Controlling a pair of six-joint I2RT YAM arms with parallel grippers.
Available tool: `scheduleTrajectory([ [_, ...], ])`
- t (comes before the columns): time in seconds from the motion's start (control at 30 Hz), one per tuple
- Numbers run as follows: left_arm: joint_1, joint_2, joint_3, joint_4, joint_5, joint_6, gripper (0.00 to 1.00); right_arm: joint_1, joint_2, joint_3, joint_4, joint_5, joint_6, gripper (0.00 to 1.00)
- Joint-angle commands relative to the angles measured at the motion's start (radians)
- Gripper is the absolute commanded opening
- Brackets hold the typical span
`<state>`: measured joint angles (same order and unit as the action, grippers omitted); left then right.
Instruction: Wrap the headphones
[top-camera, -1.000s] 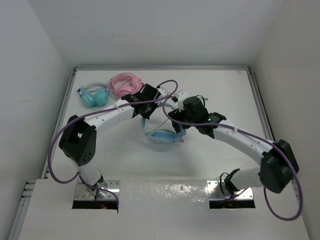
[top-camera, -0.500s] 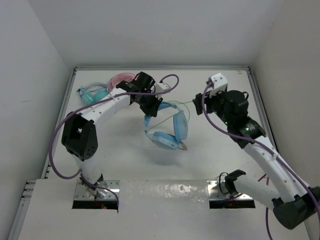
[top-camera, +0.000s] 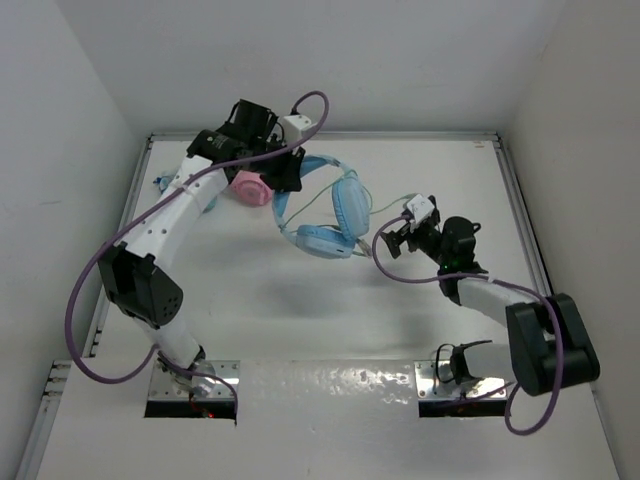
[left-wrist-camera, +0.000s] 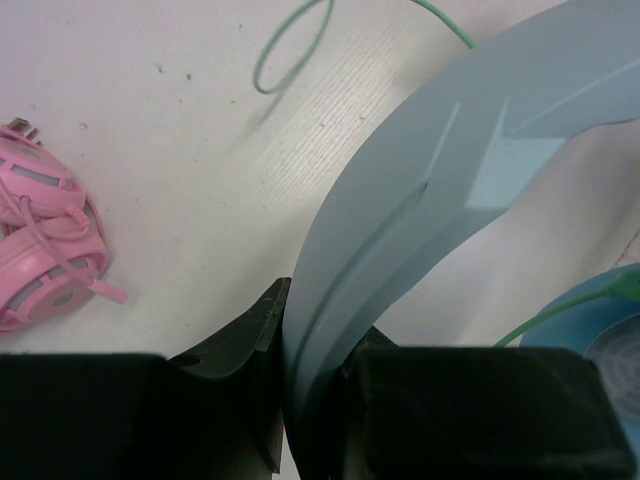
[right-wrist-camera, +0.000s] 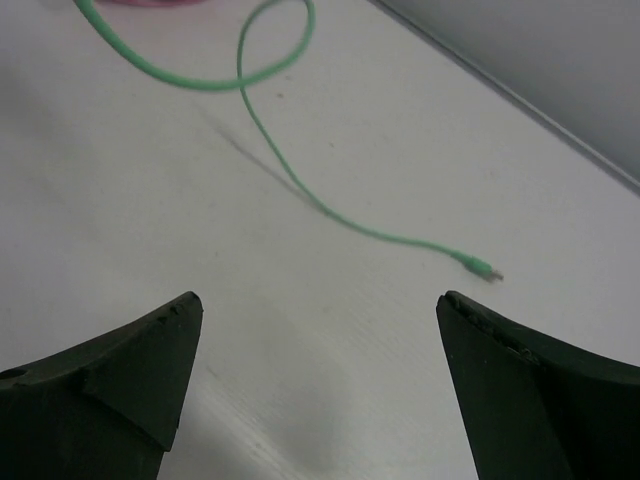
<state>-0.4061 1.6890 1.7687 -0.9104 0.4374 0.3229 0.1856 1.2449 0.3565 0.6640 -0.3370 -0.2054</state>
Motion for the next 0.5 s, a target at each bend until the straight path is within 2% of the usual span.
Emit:
scheduleTrajectory([
  [0.0, 0.0, -0.045, 0.101, -0.018, 0.066, -0.07, 0.0, -0.002, 0.114, 0.018, 0.39, -0.177, 0.03, 0.99],
  [0.13, 0.006, -0.026, 0.208, -0.03, 0.046, -0.129, 0.0, 0.003, 0.325, 0.122, 0.446, -0.226, 0.122, 0.98],
  [0.23, 0.013, 0.009, 0.287, -0.042, 0.055, -0.206, 0.0, 0.018, 0.467, 0.116, 0.726, -0.263, 0.312, 0.97],
  [0.27, 0.015, 0.017, 0.32, -0.041, 0.066, -0.225, 0.0, 0.025, 0.5, 0.102, 0.91, -0.26, 0.351, 0.97],
  [0.33, 0.02, 0.034, 0.362, -0.042, 0.076, -0.257, 0.0, 0.035, 0.588, 0.11, 1.029, -0.249, 0.434, 0.97],
  [0.47, 0.021, 0.081, 0.474, -0.047, 0.086, -0.314, 0.0, 0.109, 0.626, 0.125, 1.025, -0.261, 0.405, 0.96],
])
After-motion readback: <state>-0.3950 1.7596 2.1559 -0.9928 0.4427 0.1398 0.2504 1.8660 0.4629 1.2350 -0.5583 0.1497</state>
